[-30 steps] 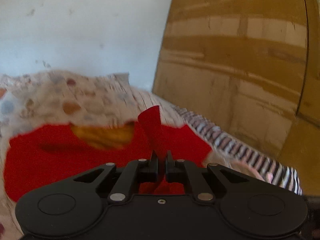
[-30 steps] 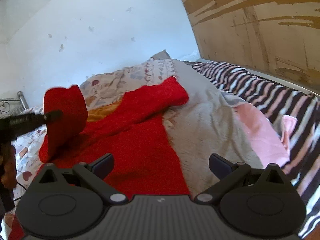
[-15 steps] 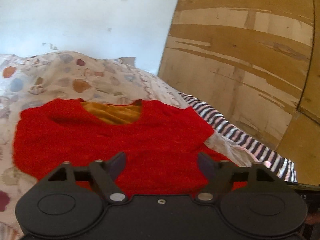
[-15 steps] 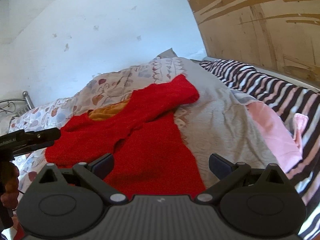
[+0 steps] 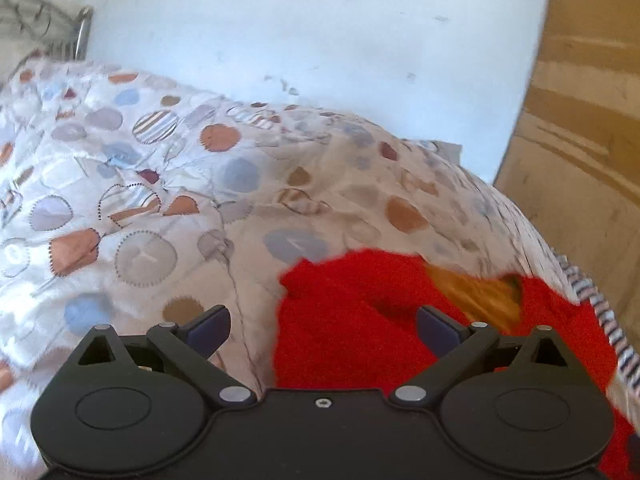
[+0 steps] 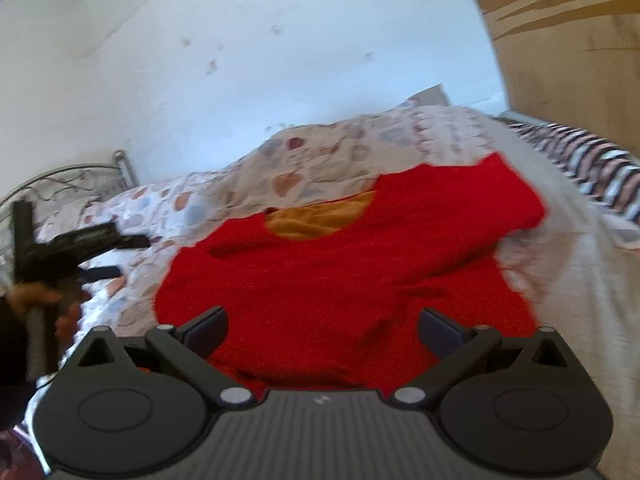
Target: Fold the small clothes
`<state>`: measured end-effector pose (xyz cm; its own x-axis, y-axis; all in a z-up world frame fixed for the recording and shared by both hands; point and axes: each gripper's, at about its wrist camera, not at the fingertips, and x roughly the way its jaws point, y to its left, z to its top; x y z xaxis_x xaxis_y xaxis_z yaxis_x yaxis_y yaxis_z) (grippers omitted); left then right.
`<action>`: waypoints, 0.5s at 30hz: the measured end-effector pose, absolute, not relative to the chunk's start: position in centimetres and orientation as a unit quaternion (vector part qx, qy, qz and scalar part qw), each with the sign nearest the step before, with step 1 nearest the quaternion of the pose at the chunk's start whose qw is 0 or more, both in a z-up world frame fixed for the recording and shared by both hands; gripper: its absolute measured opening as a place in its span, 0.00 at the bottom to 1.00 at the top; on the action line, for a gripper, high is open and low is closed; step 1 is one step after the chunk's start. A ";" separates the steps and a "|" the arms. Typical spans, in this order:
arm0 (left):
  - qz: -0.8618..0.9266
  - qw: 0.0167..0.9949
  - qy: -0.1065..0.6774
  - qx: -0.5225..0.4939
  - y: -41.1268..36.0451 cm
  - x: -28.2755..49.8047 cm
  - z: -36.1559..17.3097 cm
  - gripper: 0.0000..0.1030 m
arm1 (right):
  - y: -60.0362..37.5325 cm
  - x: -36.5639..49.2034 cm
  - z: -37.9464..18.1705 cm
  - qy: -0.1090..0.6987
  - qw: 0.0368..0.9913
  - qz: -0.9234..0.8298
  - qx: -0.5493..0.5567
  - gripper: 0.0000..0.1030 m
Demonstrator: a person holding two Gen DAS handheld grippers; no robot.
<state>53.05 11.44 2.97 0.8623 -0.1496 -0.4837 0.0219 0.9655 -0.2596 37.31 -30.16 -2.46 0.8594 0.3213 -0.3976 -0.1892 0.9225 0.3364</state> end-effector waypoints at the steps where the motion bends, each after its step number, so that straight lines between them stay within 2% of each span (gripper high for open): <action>1: -0.044 0.954 0.263 -0.134 12.2 54.2 2.9 0.95 | -29.8 37.7 -2.5 0.228 0.953 0.141 0.142 0.99; 7: -0.071 0.925 0.321 -0.190 13.9 60.2 1.6 0.84 | -28.3 39.5 -2.9 0.236 0.947 0.174 0.129 0.82; 10: -0.065 0.907 0.354 -0.218 14.1 63.0 0.6 0.72 | -28.1 39.8 -3.6 0.246 0.945 0.175 0.124 0.79; 11: -0.062 0.902 0.364 -0.226 14.1 63.7 0.3 0.61 | -28.1 39.8 -3.8 0.249 0.944 0.175 0.124 0.79; 12: -0.059 0.896 0.375 -0.231 14.0 64.4 0.0 0.44 | -28.1 39.8 -4.0 0.252 0.944 0.175 0.124 0.79; 15: -0.050 0.895 0.380 -0.230 13.6 65.3 -0.1 0.21 | -28.2 39.8 -4.4 0.256 0.942 0.178 0.125 0.79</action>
<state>65.29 13.62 -0.06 0.7063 -0.2636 -0.6571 -0.0858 0.8894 -0.4490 39.80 -28.17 -4.39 0.8055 0.3986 -0.4385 -0.2702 0.9056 0.3269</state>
